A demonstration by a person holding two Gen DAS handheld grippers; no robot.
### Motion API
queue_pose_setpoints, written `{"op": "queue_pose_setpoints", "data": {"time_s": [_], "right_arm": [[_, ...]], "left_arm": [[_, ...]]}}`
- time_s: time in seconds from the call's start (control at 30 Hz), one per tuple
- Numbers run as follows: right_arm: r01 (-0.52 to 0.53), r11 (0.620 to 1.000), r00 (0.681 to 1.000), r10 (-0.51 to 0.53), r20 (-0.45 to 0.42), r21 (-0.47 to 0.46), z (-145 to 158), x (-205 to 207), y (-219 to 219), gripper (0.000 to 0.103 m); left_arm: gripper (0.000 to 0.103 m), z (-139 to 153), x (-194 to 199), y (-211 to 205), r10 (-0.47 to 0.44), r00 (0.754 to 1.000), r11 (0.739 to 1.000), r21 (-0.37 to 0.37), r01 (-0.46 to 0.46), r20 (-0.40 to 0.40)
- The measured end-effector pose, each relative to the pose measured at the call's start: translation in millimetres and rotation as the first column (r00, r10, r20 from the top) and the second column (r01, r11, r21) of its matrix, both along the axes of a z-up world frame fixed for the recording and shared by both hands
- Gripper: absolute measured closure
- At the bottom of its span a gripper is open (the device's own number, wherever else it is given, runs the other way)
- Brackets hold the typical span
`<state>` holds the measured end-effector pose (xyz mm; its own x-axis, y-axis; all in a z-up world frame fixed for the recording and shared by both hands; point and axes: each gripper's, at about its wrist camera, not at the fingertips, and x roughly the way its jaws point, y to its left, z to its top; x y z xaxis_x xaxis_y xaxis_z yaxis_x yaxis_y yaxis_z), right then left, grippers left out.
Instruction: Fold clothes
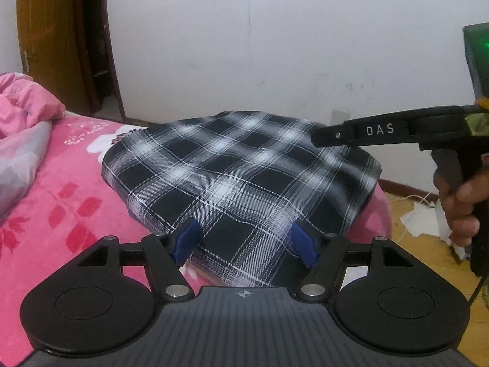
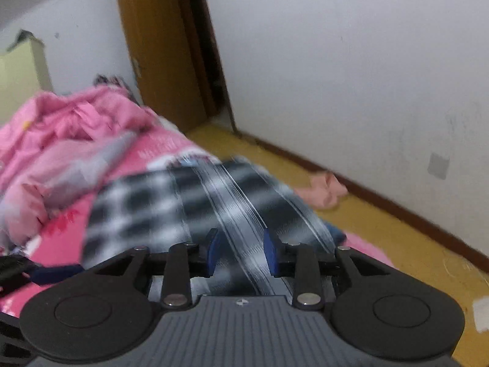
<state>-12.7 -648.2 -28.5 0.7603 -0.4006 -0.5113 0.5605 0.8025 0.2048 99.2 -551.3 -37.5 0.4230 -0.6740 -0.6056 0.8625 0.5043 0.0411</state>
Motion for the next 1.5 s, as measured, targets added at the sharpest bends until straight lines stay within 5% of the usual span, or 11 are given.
{"op": "queue_pose_setpoints", "data": {"time_s": [0.2,0.33,0.67,0.9,1.0,1.23,1.37,1.5], "right_arm": [[-0.037,0.999,0.994,0.036,-0.104,-0.006,-22,16,-5,0.070],[-0.029,0.999,0.999,0.029,-0.019,-0.046,0,9,-3,0.070],[-0.003,1.000,0.998,0.001,-0.067,-0.025,-19,30,-19,0.070],[-0.003,0.999,1.000,0.003,0.009,-0.045,-4,32,-19,0.070],[-0.004,0.999,0.997,0.001,-0.076,-0.040,-25,45,-29,0.071],[-0.005,1.000,0.999,0.004,-0.053,-0.024,-35,42,-34,0.071],[-0.020,0.998,0.999,0.017,-0.048,-0.053,-38,39,-30,0.070],[-0.036,0.996,0.999,0.033,-0.036,-0.077,-44,34,-28,0.070]], "left_arm": [[0.035,-1,4,-4,0.005,1.000,1.000,0.021,-0.005,0.015],[0.035,-3,3,-5,0.005,1.000,0.999,0.033,-0.006,0.020],[0.035,-2,4,-6,0.002,1.000,0.999,0.045,-0.003,0.022],[0.035,2,-1,-4,-0.019,0.999,0.999,0.048,0.017,0.051],[0.035,13,-3,5,-0.037,0.996,0.999,0.010,0.036,0.082],[0.035,31,22,11,0.003,0.994,0.996,-0.085,0.006,0.111],[0.036,-6,35,0,-0.054,0.996,0.996,-0.069,0.059,0.069],[0.037,-16,38,7,-0.065,0.997,0.988,-0.139,0.071,0.051]]}}
